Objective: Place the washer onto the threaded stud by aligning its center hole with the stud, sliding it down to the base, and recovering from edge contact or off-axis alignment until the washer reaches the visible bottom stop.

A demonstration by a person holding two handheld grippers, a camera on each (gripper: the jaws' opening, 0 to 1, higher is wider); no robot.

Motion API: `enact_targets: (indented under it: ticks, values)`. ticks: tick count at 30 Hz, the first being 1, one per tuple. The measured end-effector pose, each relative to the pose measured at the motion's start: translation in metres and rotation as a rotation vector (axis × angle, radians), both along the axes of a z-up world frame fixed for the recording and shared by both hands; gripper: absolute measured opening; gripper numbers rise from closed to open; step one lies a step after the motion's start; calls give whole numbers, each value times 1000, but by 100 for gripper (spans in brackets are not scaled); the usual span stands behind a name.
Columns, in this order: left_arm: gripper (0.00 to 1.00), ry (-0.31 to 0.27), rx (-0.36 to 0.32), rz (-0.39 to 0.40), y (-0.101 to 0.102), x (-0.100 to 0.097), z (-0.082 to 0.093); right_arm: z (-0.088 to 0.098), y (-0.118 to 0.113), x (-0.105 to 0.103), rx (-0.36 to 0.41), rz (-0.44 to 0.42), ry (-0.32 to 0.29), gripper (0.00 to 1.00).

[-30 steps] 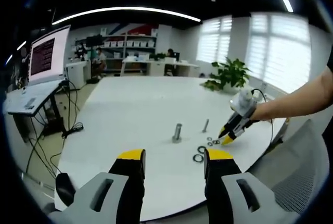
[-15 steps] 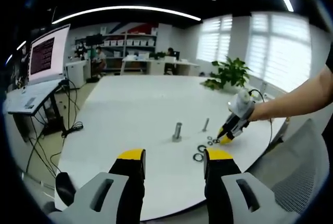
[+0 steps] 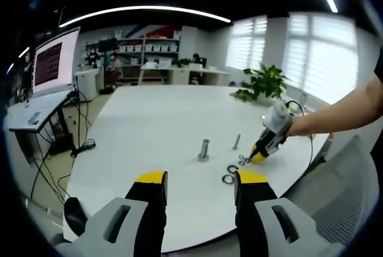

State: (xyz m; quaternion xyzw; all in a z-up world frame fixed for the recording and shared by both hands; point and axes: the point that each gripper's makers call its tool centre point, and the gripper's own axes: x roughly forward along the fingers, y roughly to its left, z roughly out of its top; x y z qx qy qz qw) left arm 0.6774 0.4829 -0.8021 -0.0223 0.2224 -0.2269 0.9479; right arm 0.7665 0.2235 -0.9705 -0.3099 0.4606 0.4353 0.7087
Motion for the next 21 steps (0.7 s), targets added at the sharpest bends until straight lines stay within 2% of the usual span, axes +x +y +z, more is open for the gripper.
enact_targets:
  ticks: [8, 13, 21]
  values:
    - [43, -2, 2, -2, 0, 0, 0, 12, -8, 7, 17, -27, -19, 14]
    - [43, -2, 2, -2, 0, 0, 0, 30, -7, 17, 39, -33, -72, 14]
    - [43, -2, 1, -3, 0, 0, 0, 47, -5, 28, 86, -69, -151, 14]
